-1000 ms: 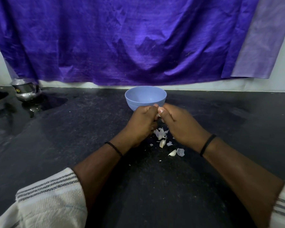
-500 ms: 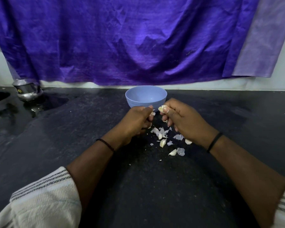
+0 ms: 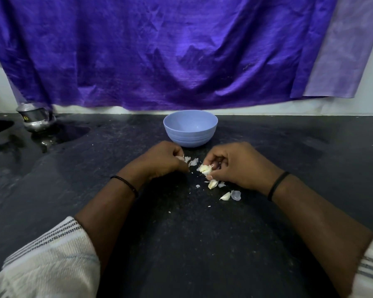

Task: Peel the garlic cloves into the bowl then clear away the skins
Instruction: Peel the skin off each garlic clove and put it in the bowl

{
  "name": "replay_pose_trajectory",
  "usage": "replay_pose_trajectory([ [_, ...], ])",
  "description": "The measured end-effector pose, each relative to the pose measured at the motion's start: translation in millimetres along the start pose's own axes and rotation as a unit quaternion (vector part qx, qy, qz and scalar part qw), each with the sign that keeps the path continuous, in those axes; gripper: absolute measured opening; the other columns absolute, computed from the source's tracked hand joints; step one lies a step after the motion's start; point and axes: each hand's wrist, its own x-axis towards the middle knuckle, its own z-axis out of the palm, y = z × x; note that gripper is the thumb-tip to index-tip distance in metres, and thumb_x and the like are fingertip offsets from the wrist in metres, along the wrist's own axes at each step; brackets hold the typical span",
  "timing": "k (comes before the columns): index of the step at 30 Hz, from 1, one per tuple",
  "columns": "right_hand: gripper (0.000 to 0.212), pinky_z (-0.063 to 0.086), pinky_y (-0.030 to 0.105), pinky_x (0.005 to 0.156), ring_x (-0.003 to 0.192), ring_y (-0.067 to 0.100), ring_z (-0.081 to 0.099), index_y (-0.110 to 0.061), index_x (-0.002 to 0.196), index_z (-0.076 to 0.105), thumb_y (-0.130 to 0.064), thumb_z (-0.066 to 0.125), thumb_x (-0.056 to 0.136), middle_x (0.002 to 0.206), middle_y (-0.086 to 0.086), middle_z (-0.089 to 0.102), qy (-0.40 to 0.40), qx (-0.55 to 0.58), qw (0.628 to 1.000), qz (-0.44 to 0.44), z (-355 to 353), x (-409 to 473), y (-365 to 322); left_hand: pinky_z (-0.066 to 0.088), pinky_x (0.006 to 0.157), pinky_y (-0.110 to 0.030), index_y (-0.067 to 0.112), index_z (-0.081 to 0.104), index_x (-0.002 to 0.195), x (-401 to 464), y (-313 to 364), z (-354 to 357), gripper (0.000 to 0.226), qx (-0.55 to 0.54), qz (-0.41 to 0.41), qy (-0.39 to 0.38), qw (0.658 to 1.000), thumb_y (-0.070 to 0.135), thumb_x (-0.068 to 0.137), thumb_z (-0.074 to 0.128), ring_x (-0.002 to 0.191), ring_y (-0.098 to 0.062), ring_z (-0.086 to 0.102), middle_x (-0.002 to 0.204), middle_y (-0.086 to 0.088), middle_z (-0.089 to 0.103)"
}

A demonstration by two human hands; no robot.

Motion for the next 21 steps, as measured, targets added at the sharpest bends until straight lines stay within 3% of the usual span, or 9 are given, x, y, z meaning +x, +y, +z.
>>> replay_pose_trajectory([
  [6,0.031,0.045,0.009,0.061,0.06,-0.006,0.057,-0.025,0.098,0.076,0.001,0.073,0.081,0.082,-0.008,0.071,0.004,0.033,0.999,-0.014,2.4,-0.5,0.8,0.042,0.063,-0.023,0.013,0.071,0.086,0.4,-2.9,-5.9,0.017,0.01,0.005,-0.006,1.0,0.006,0.074,0.082,0.071,-0.01,0.056,0.075,0.003,0.063],
  [12,0.018,0.044,0.007,0.061,0.063,-0.007,0.06,-0.021,0.092,0.078,-0.005,0.071,0.086,0.073,-0.015,0.068,0.047,0.012,0.999,-0.022,-0.1,-1.8,-0.5,0.042,0.058,-0.016,0.012,0.074,0.088,1.4,-5.0,-4.9,0.014,-0.005,0.016,0.009,1.0,0.001,0.08,0.071,0.062,-0.003,0.055,0.062,0.014,0.062],
  [14,0.009,0.043,0.008,0.06,0.064,-0.007,0.06,-0.021,0.089,0.078,-0.013,0.075,0.085,0.071,-0.017,0.067,0.049,0.011,0.998,-0.031,1.1,-1.7,-1.5,0.047,0.064,-0.019,0.012,0.074,0.089,2.3,-5.1,-3.1,0.011,-0.031,0.029,0.028,0.999,0.006,0.082,0.069,0.066,-0.004,0.06,0.064,0.014,0.066],
  [16,0.002,0.044,0.014,0.059,0.065,-0.001,0.061,-0.024,0.083,0.078,-0.022,0.078,0.083,0.072,-0.014,0.066,0.049,-0.004,0.998,-0.046,4.7,-0.6,-1.9,0.055,0.078,-0.031,0.017,0.074,0.084,4.1,-6.5,-1.0,0.006,-0.057,0.049,0.057,0.996,0.015,0.08,0.071,0.075,-0.013,0.067,0.071,0.007,0.072],
  [18,0.003,0.049,0.024,0.063,0.067,0.003,0.061,-0.028,0.082,0.077,-0.025,0.078,0.083,0.073,-0.012,0.064,0.045,-0.021,0.997,-0.053,9.9,0.2,-2.3,0.056,0.081,-0.036,0.022,0.074,0.077,6.2,-8.9,0.9,0.002,-0.041,0.061,0.088,0.993,0.023,0.077,0.073,0.075,-0.013,0.068,0.07,0.007,0.072],
  [21,0.023,0.052,0.028,0.075,0.082,0.001,0.061,-0.034,0.096,0.077,-0.014,0.066,0.091,0.084,-0.017,0.063,0.018,-0.04,0.995,-0.085,16.9,0.0,-8.4,0.053,0.072,-0.029,0.025,0.073,0.075,5.9,-8.7,2.8,0.007,0.051,0.078,0.116,0.989,0.023,0.082,0.073,0.071,-0.007,0.065,0.069,0.009,0.069],
])
